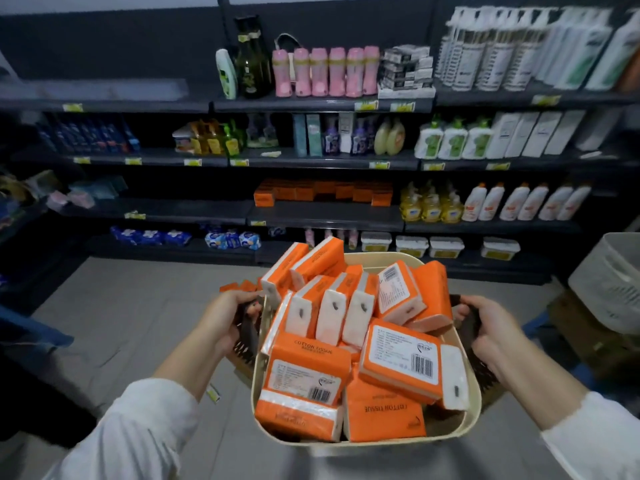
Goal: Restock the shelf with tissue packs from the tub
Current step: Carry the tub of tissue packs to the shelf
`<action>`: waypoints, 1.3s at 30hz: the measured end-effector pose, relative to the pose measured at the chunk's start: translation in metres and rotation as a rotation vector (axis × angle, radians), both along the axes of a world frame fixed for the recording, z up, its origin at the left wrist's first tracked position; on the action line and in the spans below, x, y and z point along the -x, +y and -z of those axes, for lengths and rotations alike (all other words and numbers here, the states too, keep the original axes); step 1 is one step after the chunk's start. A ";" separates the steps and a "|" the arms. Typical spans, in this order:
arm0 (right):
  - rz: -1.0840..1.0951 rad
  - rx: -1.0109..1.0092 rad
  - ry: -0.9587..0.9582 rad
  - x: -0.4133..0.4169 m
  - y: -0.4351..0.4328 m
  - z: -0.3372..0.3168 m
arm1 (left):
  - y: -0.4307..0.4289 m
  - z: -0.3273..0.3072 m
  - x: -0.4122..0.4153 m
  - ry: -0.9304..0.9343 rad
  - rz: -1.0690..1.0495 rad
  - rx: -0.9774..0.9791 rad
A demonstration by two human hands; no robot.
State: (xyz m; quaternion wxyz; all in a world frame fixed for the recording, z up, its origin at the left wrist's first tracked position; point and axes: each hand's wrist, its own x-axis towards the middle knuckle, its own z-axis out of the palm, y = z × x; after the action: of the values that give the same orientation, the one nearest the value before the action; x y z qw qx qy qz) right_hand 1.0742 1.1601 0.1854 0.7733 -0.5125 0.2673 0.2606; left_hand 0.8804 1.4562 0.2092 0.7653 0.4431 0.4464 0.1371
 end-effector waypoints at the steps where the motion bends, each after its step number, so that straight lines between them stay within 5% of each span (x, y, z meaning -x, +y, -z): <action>1: 0.013 0.001 0.001 -0.009 0.003 0.001 | 0.008 0.000 -0.013 0.005 0.014 -0.009; 26: 0.051 0.111 0.025 -0.364 0.060 0.006 | 0.075 0.011 -0.388 0.123 0.118 -0.053; 39: 0.358 0.159 -0.013 -0.453 0.056 0.007 | 0.105 0.029 -0.550 0.132 0.401 0.001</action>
State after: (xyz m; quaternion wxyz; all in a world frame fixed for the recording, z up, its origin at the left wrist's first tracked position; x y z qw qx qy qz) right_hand 1.5277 1.2164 0.1781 0.7660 -0.5180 0.3691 0.0935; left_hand 1.4303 1.5611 0.1804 0.7465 0.5306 0.3986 -0.0475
